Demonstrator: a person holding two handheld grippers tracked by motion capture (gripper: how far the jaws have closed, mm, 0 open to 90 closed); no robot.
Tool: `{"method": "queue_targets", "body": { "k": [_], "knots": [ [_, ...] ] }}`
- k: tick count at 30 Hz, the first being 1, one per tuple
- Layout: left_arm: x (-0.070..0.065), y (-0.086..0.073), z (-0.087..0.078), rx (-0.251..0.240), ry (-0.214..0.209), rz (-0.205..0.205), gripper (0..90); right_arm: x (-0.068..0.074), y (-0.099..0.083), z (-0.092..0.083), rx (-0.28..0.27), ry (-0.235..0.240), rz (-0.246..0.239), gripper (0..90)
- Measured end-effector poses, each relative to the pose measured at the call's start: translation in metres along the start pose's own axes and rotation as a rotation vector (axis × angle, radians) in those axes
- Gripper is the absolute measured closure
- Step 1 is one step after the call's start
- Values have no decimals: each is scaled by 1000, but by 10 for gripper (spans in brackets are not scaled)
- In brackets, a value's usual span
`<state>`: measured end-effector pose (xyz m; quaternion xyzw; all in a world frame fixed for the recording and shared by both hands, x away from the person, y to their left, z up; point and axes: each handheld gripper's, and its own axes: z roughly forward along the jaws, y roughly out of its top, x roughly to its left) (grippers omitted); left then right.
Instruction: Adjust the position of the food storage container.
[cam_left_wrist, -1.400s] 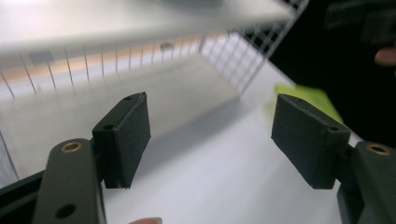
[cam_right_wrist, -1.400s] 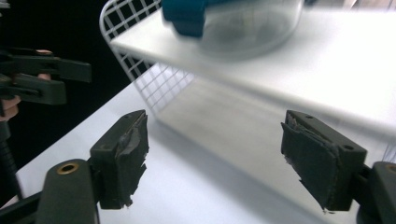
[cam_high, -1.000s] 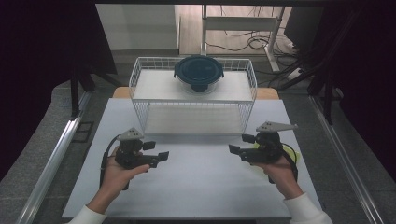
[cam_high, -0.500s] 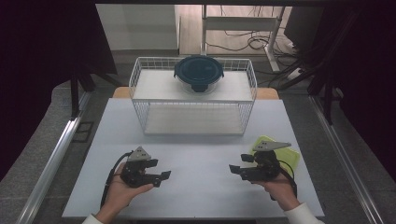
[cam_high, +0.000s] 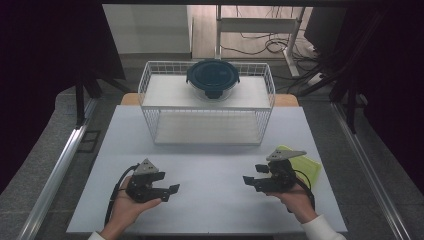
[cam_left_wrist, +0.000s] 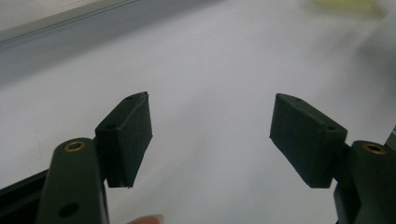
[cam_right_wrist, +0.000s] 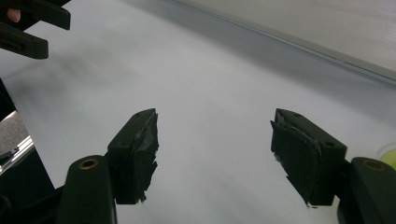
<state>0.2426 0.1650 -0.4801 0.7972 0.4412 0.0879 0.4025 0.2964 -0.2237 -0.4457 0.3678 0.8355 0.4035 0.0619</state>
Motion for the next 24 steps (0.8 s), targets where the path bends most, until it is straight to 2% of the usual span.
{"method": "queue_targets", "body": {
  "k": [4, 9, 10, 14, 15, 17, 18, 20, 24],
  "knots": [
    [0, 0, 4, 15, -1, 1, 283, -1, -2, -1, 7, -6, 4, 324],
    [-3, 1, 4, 17, -5, 8, 283, -6, -1, -10, -4, -35, 25, 347],
    [-2, 1, 5, 18, -4, 8, 283, -12, 0, -15, -13, -39, 48, 373],
    [1, 0, 5, 25, 1, 7, 283, -19, 2, -21, -27, -59, 57, 395],
    [2, 1, 4, 27, 4, 3, 283, -25, 3, -27, -33, -92, 76, 415],
    [2, 1, 4, 27, 3, 4, 283, -28, 3, -29, -35, -99, 79, 425],
    [2, 1, 5, 28, 0, 7, 283, -35, 3, -35, -44, -119, 95, 455],
    [2, 1, 6, 33, -1, 10, 283, -41, 3, -40, -49, -126, 109, 487],
    [3, 0, 7, 39, 1, 11, 283, -55, 5, -47, -47, -142, 112, 566]
  ]
}}
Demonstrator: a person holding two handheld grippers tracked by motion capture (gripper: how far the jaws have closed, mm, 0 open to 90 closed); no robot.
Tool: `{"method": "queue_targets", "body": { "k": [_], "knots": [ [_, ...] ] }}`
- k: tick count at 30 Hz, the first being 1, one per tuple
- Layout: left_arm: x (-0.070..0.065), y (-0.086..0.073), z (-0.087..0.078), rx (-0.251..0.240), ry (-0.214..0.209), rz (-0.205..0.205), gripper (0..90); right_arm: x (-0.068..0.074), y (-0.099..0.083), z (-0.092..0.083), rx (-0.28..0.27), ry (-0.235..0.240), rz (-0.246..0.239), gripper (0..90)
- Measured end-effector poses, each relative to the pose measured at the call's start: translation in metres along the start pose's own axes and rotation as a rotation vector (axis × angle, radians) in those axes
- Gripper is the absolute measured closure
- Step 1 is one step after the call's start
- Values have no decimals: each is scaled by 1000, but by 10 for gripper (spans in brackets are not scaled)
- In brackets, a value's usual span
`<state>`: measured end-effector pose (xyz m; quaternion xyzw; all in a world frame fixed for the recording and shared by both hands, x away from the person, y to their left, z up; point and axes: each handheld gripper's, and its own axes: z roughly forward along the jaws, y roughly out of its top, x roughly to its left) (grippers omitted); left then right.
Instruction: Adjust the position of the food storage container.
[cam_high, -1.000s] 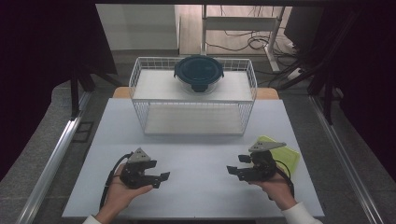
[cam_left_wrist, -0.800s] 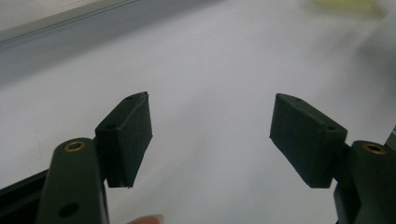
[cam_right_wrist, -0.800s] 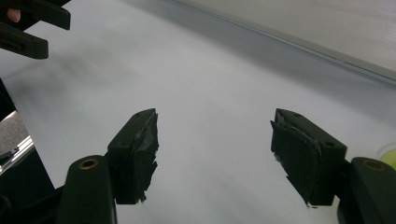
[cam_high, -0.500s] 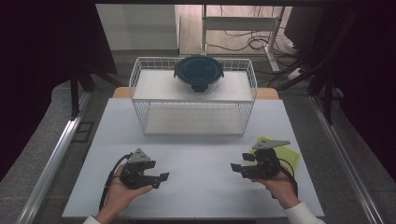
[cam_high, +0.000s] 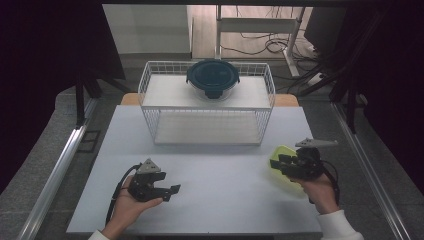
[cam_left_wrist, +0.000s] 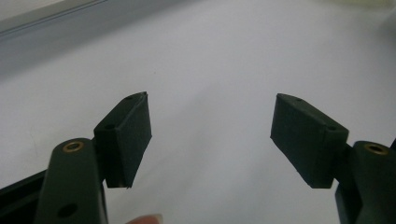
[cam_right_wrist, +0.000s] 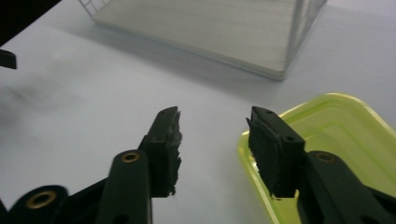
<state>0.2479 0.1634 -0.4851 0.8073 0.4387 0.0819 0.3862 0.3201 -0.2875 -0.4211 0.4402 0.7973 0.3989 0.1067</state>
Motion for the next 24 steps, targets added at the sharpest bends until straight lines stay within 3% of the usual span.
{"method": "queue_targets", "body": {
  "k": [2, 3, 6, 8, 14, 19, 24],
  "knots": [
    [0, 0, 0, 0, 1, -2, 283, -4, 1, -1, -1, -6, 2, 598],
    [0, 0, 0, -2, -1, -2, 283, -11, 5, -2, 1, -26, 0, 662],
    [-1, 0, 0, -7, -6, 1, 282, -19, 9, -1, 7, -60, -14, 701],
    [-4, 0, 0, -4, -10, 11, 282, -37, 15, 1, 11, -102, 2, 744],
    [-5, 1, 3, 5, -11, 14, 282, -61, 20, 4, 18, -98, 31, 846],
    [-5, 0, 3, 9, -10, 15, 282, -73, 29, 15, 64, -140, -14, 885],
    [-2, -1, 3, 5, -4, 4, 282, -93, 35, 30, 120, -223, -43, 890]
  ]
}}
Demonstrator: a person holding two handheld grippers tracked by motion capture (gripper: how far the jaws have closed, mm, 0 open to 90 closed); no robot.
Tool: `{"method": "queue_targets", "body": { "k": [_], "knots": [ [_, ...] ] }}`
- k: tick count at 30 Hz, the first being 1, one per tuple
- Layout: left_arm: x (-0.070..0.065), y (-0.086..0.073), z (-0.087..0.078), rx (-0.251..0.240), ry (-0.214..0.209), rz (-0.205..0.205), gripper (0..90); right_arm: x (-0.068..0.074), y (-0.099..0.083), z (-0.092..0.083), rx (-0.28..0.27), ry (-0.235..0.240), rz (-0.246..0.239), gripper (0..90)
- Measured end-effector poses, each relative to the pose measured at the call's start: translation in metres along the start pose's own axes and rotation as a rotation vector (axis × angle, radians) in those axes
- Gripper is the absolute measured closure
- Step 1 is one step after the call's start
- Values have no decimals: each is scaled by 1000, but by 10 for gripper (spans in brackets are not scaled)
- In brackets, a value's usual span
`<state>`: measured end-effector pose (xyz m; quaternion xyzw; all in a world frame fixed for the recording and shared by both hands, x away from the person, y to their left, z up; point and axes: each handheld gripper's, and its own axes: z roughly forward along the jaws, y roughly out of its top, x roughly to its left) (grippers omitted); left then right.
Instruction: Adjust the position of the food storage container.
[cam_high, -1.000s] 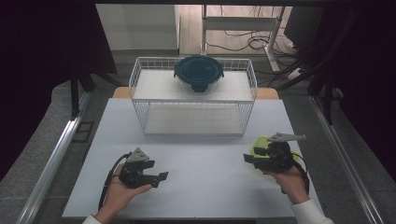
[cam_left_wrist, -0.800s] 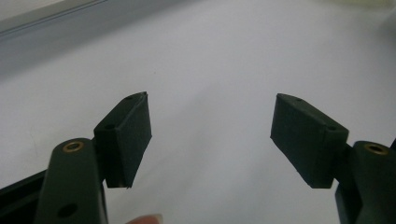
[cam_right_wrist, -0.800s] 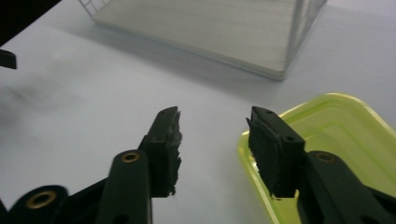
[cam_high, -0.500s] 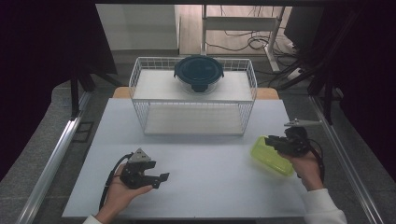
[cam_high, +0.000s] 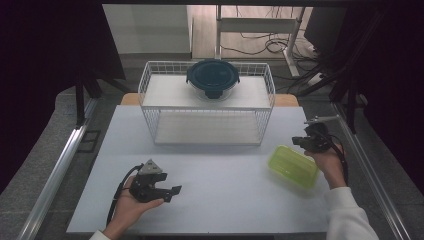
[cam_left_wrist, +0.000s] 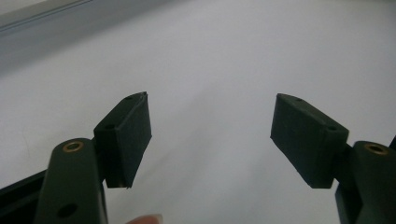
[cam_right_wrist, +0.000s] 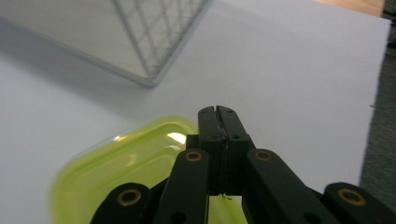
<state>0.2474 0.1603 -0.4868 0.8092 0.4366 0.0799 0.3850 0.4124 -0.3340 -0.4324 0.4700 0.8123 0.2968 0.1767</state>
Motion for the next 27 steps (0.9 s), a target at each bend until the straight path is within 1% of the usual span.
{"method": "queue_targets", "body": {
  "k": [3, 5, 8, 9, 10, 15, 16, 17, 18, 19, 20, 21, 23, 24, 26, 27],
  "knots": [
    [0, 0, 0, -1, 0, -3, 282, -7, 0, 9, 15, -31, 4, 890],
    [1, 0, 0, 0, -1, -3, 283, -9, 0, 10, 17, -33, 9, 890],
    [1, 0, 1, 5, 0, -4, 284, -12, 0, 18, 37, -28, 3, 891],
    [1, 0, 1, 5, 0, -4, 284, -12, 0, 18, 37, -28, 3, 891],
    [1, 0, 1, 6, 0, -4, 284, -11, -1, 24, 62, -27, -7, 891],
    [1, -1, 1, 8, -4, -8, 285, -5, -2, 33, 115, -22, -62, 891],
    [3, 0, 1, 4, -39, -29, 285, -4, -2, 34, 117, -17, -70, 891],
    [3, 0, 1, 4, -39, -29, 285, -4, -2, 34, 117, -17, -70, 891],
    [4, 0, 0, -2, -68, -55, 285, -3, -2, 34, 118, -13, -72, 891],
    [7, 0, -1, -10, -82, -75, 286, -2, -3, 36, 136, -8, -83, 891],
    [7, 0, -1, -10, -82, -75, 286, -2, -3, 36, 136, -8, -83, 891],
    [9, -1, -1, -12, -86, -89, 287, -1, -4, 38, 155, -13, -94, 891],
    [10, -1, -1, -11, -86, -93, 287, 0, -4, 38, 157, -8, -99, 891],
    [10, -1, -1, -12, -83, -93, 287, 5, -3, 38, 162, 14, -116, 891],
    [10, -1, -1, -11, -81, -90, 288, 9, -3, 39, 166, 24, -129, 891],
    [10, -1, -1, -12, -79, -88, 288, 14, -3, 39, 171, 30, -145, 892]
  ]
}}
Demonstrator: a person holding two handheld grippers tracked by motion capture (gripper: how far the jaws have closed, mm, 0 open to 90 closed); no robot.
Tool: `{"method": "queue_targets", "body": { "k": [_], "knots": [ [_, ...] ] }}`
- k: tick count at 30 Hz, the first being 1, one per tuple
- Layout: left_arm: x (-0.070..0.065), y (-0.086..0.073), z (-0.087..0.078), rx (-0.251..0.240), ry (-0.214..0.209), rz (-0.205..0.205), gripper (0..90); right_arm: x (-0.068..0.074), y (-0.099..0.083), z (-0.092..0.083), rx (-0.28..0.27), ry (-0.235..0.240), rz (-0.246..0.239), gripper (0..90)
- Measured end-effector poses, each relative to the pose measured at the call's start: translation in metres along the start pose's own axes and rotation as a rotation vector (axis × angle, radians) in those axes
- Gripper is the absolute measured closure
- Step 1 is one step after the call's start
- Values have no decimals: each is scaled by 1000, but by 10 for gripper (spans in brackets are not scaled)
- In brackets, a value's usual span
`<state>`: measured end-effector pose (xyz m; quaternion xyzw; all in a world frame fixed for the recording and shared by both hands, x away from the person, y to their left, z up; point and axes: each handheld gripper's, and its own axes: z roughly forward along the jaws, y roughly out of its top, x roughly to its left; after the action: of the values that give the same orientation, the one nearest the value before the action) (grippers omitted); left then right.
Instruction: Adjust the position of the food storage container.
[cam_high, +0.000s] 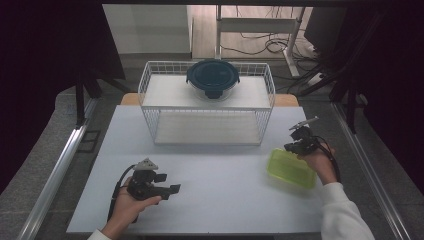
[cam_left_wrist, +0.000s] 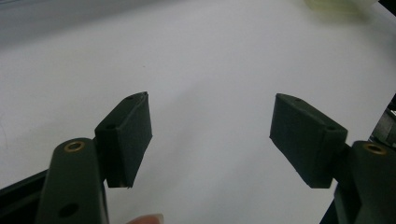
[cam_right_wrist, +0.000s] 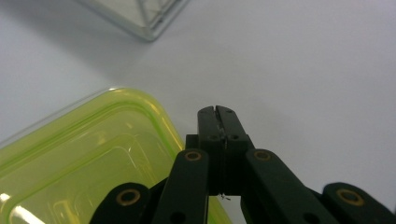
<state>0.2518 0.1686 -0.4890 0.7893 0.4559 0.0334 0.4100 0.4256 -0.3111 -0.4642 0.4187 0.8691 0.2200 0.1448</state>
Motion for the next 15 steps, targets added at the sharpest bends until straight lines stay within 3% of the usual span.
{"method": "queue_targets", "body": {
  "k": [6, 11, 15],
  "knots": [
    [0, 0, -1, 0, 11, 5, 288, 17, 2, 1, 4, 39, -57, 891],
    [2, 0, -2, -2, 17, 3, 288, 34, 3, 1, 12, 100, -107, 892],
    [2, 0, -2, -2, 19, 5, 288, 43, 1, -1, 21, 109, -136, 891]
  ]
}}
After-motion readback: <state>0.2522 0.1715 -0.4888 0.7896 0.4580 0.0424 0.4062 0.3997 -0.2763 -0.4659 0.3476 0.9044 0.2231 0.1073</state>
